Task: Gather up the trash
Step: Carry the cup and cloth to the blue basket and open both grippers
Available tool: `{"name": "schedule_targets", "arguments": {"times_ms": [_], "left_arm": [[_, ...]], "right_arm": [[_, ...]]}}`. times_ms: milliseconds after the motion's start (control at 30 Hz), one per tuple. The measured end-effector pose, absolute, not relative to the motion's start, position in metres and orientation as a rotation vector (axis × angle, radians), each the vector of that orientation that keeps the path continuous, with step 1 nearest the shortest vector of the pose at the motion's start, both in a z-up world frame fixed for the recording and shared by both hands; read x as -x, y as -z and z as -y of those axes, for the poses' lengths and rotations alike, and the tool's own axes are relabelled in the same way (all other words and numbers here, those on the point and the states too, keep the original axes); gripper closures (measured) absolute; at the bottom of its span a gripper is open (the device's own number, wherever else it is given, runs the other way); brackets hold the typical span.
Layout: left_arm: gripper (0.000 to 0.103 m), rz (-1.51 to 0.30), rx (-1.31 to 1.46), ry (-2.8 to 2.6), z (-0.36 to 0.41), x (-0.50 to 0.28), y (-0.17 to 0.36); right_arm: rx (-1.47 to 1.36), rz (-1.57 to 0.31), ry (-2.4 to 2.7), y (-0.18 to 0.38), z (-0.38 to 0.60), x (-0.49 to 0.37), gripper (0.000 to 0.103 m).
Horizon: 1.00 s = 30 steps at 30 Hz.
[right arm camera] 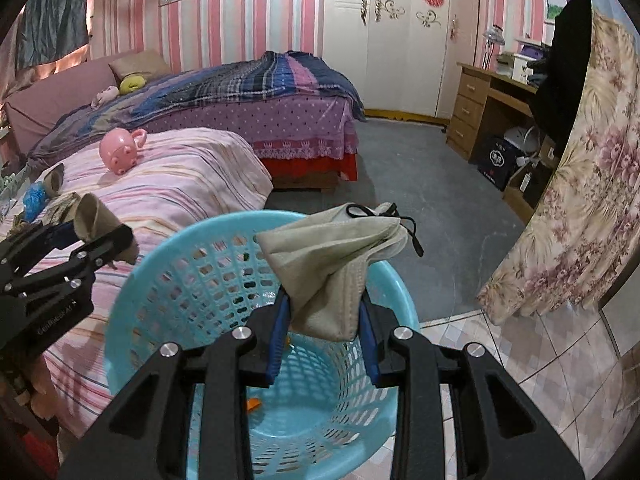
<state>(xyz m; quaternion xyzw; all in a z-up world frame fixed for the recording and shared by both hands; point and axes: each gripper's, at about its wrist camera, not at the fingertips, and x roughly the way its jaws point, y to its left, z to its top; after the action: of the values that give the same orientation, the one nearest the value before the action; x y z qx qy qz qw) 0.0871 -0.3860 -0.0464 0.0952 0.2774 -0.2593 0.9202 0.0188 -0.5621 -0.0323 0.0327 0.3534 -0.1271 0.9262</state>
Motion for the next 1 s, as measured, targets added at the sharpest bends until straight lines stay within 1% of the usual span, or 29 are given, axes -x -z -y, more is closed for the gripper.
{"name": "schedule_targets", "arguments": {"times_ms": [200,233,267,300,333,367,633,667,700,733,767,867,933,967,1000], "left_arm": [[0.056,-0.559,-0.197,0.557,0.402,-0.093,0.046],[0.05,-0.56,-0.191,0.565,0.402,-0.095,0.045],[0.04,-0.558,-0.189,0.573,0.402,-0.097,0.044],[0.034,-0.551,-0.19,0.572,0.402,-0.097,0.043],[0.025,-0.539,-0.189,0.562,0.401,-0.097,0.042],[0.022,-0.53,-0.187,0.558,0.399,-0.098,0.04],[0.012,-0.488,-0.183,0.503,0.379,-0.101,0.033],[0.012,-0.486,-0.179,0.498,0.375,-0.101,0.033],[0.012,-0.486,-0.176,0.494,0.371,-0.102,0.032],[0.012,-0.485,-0.173,0.489,0.366,-0.102,0.032],[0.012,-0.483,-0.171,0.479,0.361,-0.102,0.032],[0.01,-0.479,-0.152,0.455,0.346,-0.105,0.029],[0.01,-0.476,-0.133,0.443,0.335,-0.107,0.025],[0.01,-0.472,-0.124,0.435,0.328,-0.107,0.023],[0.01,-0.466,-0.117,0.426,0.322,-0.107,0.021]], "right_arm": [[-0.104,-0.748,0.257,0.046,0.568,-0.024,0.071],[-0.105,-0.75,0.258,0.047,0.569,-0.025,0.071],[-0.109,-0.751,0.257,0.048,0.569,-0.025,0.071],[-0.109,-0.752,0.257,0.049,0.569,-0.025,0.071],[-0.109,-0.751,0.255,0.05,0.569,-0.025,0.071],[-0.107,-0.75,0.255,0.051,0.569,-0.025,0.071],[-0.149,-0.733,0.249,0.064,0.573,-0.027,0.068],[-0.146,-0.729,0.259,0.064,0.573,-0.027,0.057],[-0.143,-0.727,0.265,0.064,0.572,-0.026,0.043],[-0.14,-0.716,0.276,0.063,0.571,-0.026,0.037],[-0.142,-0.715,0.277,0.064,0.57,-0.027,0.033],[-0.145,-0.711,0.283,0.063,0.567,-0.028,0.031],[-0.137,-0.702,0.282,0.061,0.563,-0.03,0.021],[-0.133,-0.699,0.279,0.061,0.562,-0.03,0.018],[-0.125,-0.695,0.276,0.059,0.559,-0.032,0.018]]}}
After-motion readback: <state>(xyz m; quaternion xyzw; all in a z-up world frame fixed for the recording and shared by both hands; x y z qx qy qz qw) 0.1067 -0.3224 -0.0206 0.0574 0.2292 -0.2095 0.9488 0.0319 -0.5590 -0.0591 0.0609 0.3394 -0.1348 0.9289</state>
